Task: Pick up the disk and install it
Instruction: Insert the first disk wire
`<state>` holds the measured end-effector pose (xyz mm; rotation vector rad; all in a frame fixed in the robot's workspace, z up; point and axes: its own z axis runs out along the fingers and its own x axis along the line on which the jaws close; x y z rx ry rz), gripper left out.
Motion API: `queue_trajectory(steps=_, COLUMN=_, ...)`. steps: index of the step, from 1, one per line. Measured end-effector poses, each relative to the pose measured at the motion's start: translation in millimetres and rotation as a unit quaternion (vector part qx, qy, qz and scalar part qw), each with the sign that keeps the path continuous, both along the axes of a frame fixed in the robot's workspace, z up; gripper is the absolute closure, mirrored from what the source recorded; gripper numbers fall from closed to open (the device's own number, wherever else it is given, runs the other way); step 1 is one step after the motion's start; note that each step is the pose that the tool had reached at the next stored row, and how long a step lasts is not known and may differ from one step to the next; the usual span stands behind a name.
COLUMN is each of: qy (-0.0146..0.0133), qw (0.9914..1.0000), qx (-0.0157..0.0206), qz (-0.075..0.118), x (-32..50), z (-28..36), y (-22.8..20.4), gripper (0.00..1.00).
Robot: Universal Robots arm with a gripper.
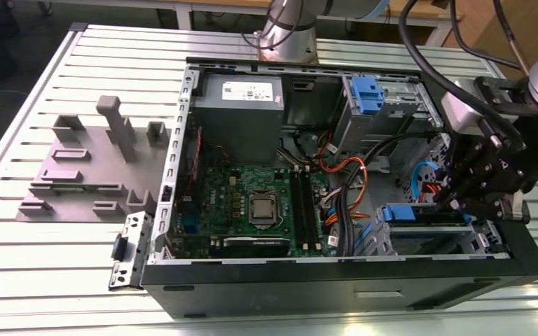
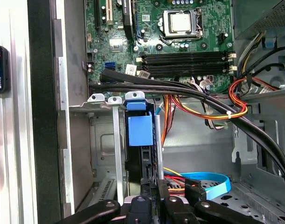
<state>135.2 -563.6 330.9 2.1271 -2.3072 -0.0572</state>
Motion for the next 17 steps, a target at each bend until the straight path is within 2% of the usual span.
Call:
queue_trajectory(steps=7, qy=0.0, qw=0.99999, qx=0.001, qz=-0.005, x=0.1, z=-2.7, y=-0.4, gripper=0.83)
queue_trajectory(steps=17, qy=0.0, qw=0.99998, qx=0.0011, qz=-0.006, x=0.1, z=-2.8, y=-0.5, gripper=0.83)
